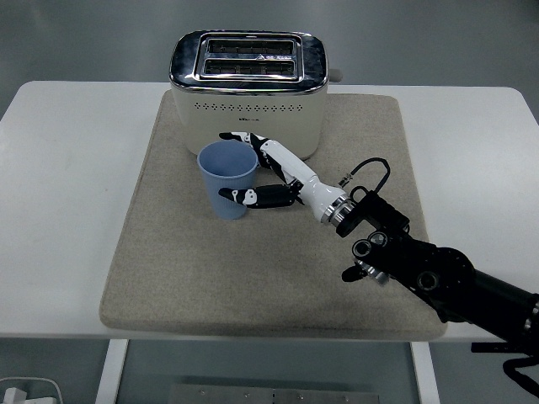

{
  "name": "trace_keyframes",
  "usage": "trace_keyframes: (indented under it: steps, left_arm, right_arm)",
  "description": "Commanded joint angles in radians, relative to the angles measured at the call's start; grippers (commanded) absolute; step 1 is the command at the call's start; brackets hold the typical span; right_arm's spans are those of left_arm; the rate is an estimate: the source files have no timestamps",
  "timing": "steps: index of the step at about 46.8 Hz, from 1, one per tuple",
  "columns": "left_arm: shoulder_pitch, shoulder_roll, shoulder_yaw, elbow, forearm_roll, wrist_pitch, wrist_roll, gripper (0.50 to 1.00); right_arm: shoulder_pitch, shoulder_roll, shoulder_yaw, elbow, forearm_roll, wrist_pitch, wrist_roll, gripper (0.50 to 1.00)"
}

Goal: Put the water cup in front of the bread machine

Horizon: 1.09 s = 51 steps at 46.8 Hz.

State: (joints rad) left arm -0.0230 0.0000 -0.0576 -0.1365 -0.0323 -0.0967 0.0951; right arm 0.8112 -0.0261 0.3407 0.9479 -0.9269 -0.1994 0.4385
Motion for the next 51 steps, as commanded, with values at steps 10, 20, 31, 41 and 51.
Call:
trace_keyframes:
  steps: [10,20,31,41,51]
  left_arm:
    - [0.0,0.0,-0.001,0.0,0.0,0.0,0.0,1.0]
    - [0.0,0.0,-0.001,0.0,-0.001,0.0,0.0,1.0]
    - [0.0,0.0,0.001,0.0,0.0,0.0,0.0,1.0]
    - [0.0,0.0,0.001,0.0,0.0,0.0,0.0,1.0]
    - [0.0,0.0,0.001,0.0,0.0,0.0,0.0,1.0]
  right_arm:
    - [-0.015,-0.002,0.014,0.002,0.011,0.0,0.0,0.897]
    - [-0.017,-0.003,0.017,0.003,0.013,0.002,0.002,0.917]
    - [-0.017,-0.017,0.018,0.014,0.014,0.002,0.002,0.919]
    - [-0.017,-0.021,0.02,0.015,0.016,0.002,0.002,0.919]
    - [-0.015,-0.025,0.021,0.017,0.016,0.003,0.002,0.921]
